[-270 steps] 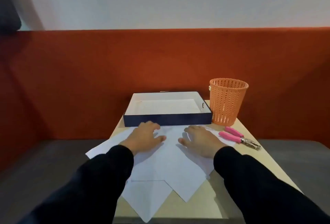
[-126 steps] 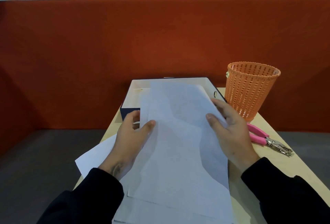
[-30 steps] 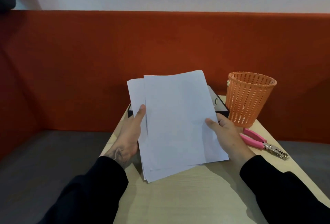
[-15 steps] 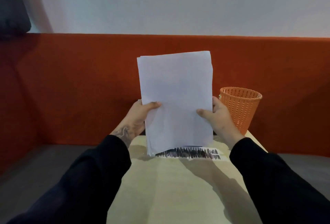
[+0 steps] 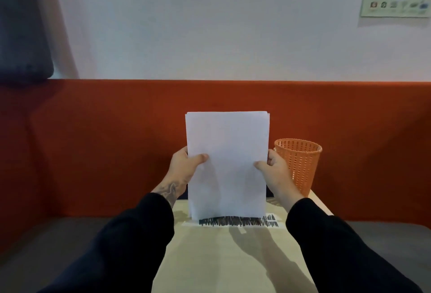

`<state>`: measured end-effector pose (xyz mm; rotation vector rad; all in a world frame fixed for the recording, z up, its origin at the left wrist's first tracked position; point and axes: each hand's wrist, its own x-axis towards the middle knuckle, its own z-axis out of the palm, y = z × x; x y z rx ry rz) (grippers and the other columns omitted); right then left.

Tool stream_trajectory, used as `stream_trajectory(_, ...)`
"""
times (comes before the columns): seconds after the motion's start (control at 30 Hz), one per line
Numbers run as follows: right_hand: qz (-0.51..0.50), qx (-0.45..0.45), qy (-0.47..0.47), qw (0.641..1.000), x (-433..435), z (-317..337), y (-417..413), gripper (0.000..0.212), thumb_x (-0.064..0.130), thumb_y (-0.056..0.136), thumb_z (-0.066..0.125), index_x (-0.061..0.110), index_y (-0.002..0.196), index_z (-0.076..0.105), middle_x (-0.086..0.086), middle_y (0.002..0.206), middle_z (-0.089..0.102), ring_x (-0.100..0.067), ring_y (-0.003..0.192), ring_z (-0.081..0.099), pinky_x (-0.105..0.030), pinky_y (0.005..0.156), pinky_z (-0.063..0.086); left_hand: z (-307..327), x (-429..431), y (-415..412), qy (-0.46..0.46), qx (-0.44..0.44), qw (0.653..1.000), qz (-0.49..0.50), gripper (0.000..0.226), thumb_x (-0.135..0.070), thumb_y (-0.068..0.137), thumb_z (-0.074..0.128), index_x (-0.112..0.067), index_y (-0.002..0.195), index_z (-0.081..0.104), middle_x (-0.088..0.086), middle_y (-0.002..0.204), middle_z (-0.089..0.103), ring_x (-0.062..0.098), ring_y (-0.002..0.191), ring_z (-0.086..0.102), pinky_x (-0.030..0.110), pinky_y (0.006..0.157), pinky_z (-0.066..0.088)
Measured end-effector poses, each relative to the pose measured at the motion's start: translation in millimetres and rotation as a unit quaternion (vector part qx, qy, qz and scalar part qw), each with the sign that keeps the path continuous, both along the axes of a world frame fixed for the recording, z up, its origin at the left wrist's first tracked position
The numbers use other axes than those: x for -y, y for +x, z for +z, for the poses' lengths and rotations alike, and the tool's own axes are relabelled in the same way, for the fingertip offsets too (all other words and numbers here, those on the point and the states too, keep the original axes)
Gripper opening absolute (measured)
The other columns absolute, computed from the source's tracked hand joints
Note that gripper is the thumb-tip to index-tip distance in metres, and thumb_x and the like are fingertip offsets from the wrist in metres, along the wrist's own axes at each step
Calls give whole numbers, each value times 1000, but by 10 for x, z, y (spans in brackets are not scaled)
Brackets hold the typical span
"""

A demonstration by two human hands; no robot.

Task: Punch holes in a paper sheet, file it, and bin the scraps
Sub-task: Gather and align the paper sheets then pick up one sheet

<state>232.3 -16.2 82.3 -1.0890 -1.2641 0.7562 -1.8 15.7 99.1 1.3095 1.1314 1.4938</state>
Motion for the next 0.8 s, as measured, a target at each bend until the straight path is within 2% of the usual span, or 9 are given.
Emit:
stream_trajectory(0.17, -7, -19, 3, 1000, 29, -43, -6, 27, 1, 94, 57, 22, 109, 67, -3, 106, 76, -25, 97, 71, -43, 83, 57, -29, 60, 9, -5, 10, 1000, 20, 15, -2, 90, 65, -15, 98, 69, 6, 96, 76, 21, 80, 71, 39, 75, 57)
stream_trajectory(0.3, -3, -14, -10, 1000, 54, -108, -22, 34, 3, 95, 56, 21, 123, 65, 2, 115, 74, -24, 109, 69, -42, 88, 57, -90, 64, 58, -11, -21, 1000, 15, 16, 0, 90, 62, -14, 94, 67, 6, 92, 74, 22, 76, 69, 38, 73, 56)
stream_trajectory(0.4, -22, -19, -10, 1000, 41, -129, -27, 32, 5, 92, 56, 26, 115, 65, 0, 113, 74, -26, 106, 69, -51, 93, 57, -93, 67, 59, -2, -19, 1000, 14, 17, -1, 90, 63, -17, 96, 65, 8, 97, 74, 22, 78, 70, 38, 72, 57)
stream_trajectory(0.47, -27, 12, -28, 999, 30, -182, -20, 31, 6, 91, 57, 29, 112, 60, 0, 114, 71, -25, 106, 68, -52, 95, 55, -162, 95, 58, -17, -40, 999, 0, 21, 0, 92, 60, -20, 97, 66, 4, 99, 75, 19, 81, 72, 33, 70, 58)
stream_trajectory(0.53, -7, 26, -43, 999, 28, -184, -8, 44, 2, 94, 56, 27, 129, 52, 0, 125, 66, -17, 107, 64, -44, 94, 54, -176, 107, 49, -14, -54, 998, 13, 23, 1, 92, 59, -19, 95, 68, 1, 96, 75, 16, 77, 71, 29, 65, 57)
stream_trajectory(0.6, -14, 28, -19, 999, 42, -71, 17, 70, 7, 96, 61, 24, 156, 29, 0, 140, 55, -16, 120, 56, -39, 99, 47, -62, 85, 6, 15, -62, 996, 67, 22, 2, 91, 58, -15, 100, 68, -2, 89, 73, 12, 70, 67, 26, 59, 54)
stream_trajectory(0.63, -45, 44, 12, 998, 64, 16, 40, 79, 15, 95, 65, 30, 160, 21, 1, 149, 47, -17, 131, 49, -41, 106, 43, 24, 72, -24, 35, -75, 993, 87, 24, 2, 91, 56, -16, 103, 66, -5, 88, 71, 10, 70, 66, 25, 58, 53)
stream_trajectory(0.7, -118, 100, 90, 984, 103, 202, 84, 86, 29, 92, 68, 37, 159, 16, 6, 163, 31, -16, 148, 33, -44, 118, 34, 175, 65, -99, 88, -134, 982, 96, 26, -1, 90, 53, -22, 102, 64, -9, 89, 69, 8, 75, 65, 24, 61, 53)
stream_trajectory(0.8, -158, 213, 165, 950, 165, 470, 76, 84, 28, 90, 66, 31, 160, 20, 4, 166, 26, -14, 153, 22, -39, 123, 23, 335, 60, -160, 149, -299, 937, 103, 17, -11, 91, 52, -24, 96, 62, -7, 89, 67, 15, 82, 65, 35, 72, 55)
